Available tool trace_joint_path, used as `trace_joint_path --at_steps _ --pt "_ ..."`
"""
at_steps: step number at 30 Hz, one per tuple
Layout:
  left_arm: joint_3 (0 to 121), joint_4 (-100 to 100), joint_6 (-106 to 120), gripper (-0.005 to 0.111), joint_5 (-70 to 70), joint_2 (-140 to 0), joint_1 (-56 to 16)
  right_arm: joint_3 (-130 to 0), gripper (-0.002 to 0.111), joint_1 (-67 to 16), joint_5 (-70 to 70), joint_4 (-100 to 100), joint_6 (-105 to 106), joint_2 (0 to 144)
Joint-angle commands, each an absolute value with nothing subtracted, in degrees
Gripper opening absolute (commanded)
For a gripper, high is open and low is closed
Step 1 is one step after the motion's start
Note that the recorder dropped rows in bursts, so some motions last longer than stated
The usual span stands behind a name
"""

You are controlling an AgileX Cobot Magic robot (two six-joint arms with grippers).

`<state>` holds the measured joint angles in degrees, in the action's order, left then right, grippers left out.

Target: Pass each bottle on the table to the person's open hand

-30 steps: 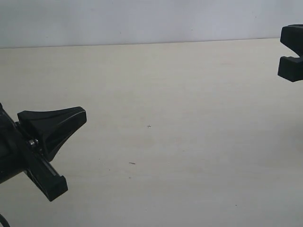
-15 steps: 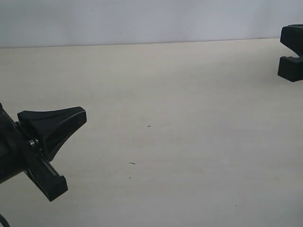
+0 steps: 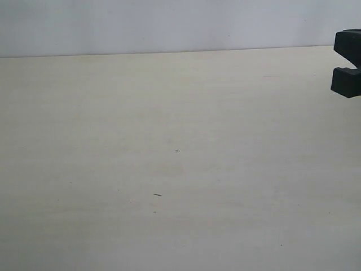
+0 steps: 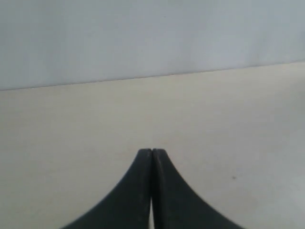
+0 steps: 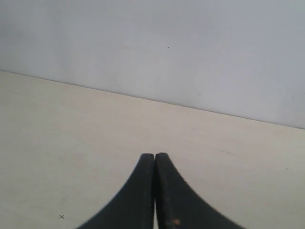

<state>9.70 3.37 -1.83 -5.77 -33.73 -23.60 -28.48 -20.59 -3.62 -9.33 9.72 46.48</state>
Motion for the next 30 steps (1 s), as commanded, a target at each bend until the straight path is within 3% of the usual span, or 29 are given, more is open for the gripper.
trace_joint_path --at_steps 1,8,18,30 --pt "9.50 3.39 -0.59 0.001 2.31 -20.79 -16.19 -28.23 0.000 -20.64 -3.34 -9.52 9.99 46.07" --pt "9.50 3.39 0.00 0.001 9.68 -10.57 -11.89 -28.23 0.000 -20.64 -3.34 -9.52 9.86 46.07" --pt "9.18 3.17 0.00 0.001 11.89 -9.90 -10.47 -28.23 0.000 -20.64 -3.34 -9.52 9.97 46.07" --pt "0.00 3.17 0.00 0.001 13.57 -1.34 -4.48 -28.23 0.000 -20.64 -3.34 -9.52 9.85 46.07"
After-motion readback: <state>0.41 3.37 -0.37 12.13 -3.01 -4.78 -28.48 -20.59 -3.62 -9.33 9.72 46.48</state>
